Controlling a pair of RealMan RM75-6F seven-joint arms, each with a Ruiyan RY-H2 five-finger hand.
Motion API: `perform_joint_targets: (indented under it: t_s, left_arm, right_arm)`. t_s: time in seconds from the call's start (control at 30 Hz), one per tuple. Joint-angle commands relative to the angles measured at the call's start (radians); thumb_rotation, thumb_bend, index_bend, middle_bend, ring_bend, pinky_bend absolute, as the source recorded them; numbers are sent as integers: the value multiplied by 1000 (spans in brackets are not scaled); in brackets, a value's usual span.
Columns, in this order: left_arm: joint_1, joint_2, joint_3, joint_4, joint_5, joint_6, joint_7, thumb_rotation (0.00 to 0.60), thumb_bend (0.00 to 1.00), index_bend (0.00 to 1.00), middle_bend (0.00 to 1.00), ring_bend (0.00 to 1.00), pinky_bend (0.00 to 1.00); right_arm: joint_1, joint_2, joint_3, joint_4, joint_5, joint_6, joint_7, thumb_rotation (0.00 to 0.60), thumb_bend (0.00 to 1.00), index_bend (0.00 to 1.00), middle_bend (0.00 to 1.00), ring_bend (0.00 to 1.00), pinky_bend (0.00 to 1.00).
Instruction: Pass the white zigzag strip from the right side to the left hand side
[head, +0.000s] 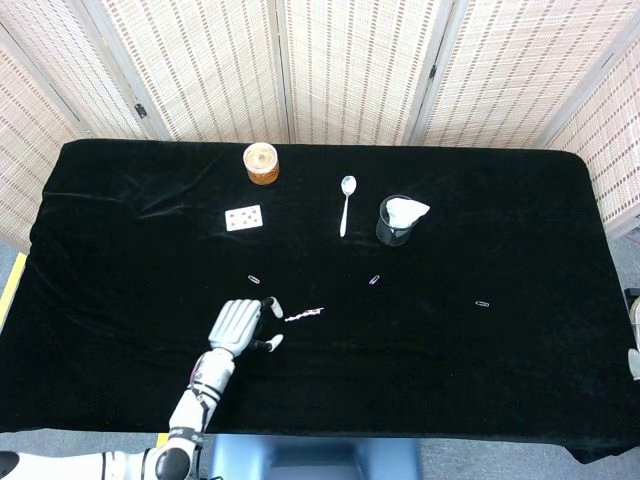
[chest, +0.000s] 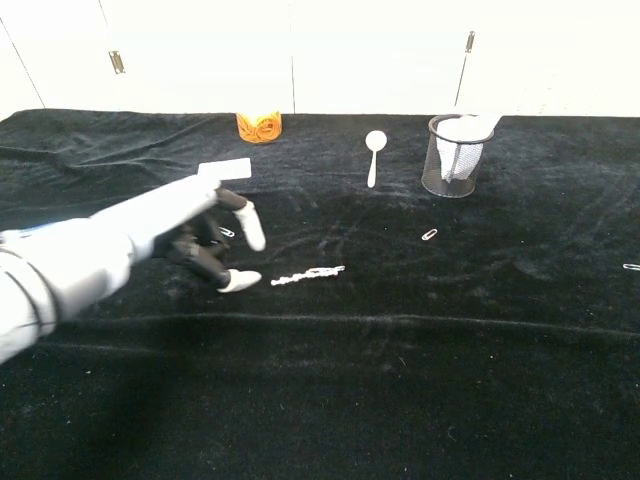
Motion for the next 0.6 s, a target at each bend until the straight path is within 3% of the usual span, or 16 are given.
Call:
perform_joint_targets:
  t_s: [0.03,0.6]
  left_arm:
    - [-57,-46,-18,63,-54,-19,34,600,360,451,1000,1000,1000]
    - [-168,-137,-12,244,-98,-23,8,600,370,459,1000,1000,1000]
  right_arm:
    - [-12,1,5,23,4,-24,37,600,396,0,0,0,0]
    - [-29,-1,27,64,-19,-77,105,600,396,0,0,0,0]
